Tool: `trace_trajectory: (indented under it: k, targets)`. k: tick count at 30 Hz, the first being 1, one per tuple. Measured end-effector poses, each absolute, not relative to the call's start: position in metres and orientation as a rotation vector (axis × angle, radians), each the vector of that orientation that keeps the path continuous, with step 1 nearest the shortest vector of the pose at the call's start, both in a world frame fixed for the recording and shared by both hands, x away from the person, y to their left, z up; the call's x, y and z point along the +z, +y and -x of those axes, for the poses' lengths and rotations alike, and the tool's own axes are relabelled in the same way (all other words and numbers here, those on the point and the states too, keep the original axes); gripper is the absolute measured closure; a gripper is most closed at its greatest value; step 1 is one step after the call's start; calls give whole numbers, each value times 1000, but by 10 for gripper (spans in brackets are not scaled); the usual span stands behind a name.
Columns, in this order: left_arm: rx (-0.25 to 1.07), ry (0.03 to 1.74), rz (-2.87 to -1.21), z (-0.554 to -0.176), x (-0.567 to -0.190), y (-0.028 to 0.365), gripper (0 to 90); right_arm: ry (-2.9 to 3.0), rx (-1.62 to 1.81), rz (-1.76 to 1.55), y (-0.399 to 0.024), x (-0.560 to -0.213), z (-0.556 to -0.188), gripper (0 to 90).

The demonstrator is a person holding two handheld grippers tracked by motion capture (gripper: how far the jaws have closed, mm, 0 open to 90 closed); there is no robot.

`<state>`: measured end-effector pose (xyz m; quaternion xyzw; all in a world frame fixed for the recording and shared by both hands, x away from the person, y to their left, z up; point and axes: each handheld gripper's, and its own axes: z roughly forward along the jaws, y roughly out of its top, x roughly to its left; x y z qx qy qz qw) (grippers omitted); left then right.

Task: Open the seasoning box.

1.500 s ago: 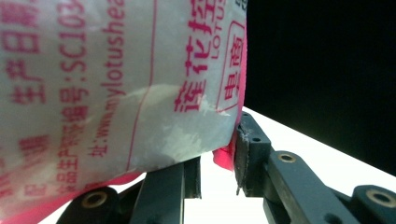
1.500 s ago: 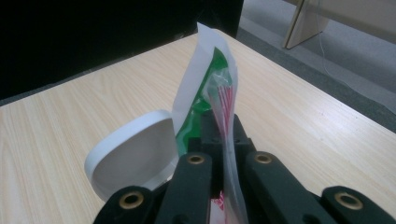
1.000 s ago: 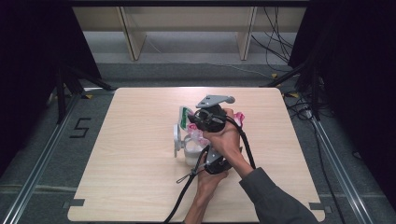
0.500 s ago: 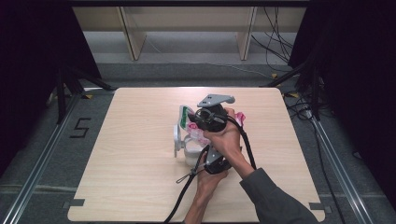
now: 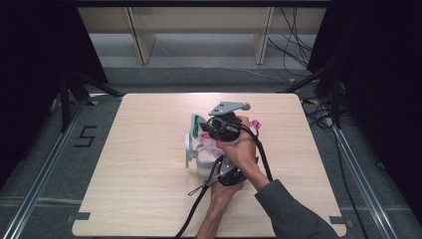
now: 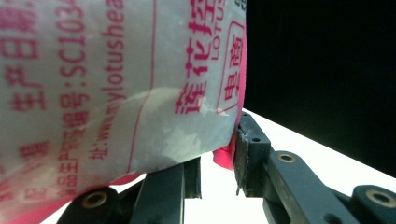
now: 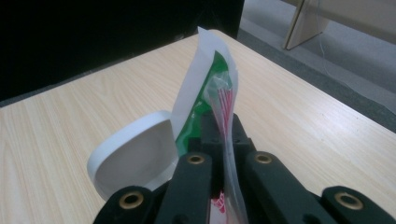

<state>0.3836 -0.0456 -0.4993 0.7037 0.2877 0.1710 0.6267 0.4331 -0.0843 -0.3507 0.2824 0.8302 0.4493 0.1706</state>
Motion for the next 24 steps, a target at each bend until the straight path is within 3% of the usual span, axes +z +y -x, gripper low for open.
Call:
trace_trajectory:
  k: [24]
  targets:
    - [392, 654, -1606, -383, -498, -47, 737, 2351, 1291, -824, -85, -350, -433, 900]
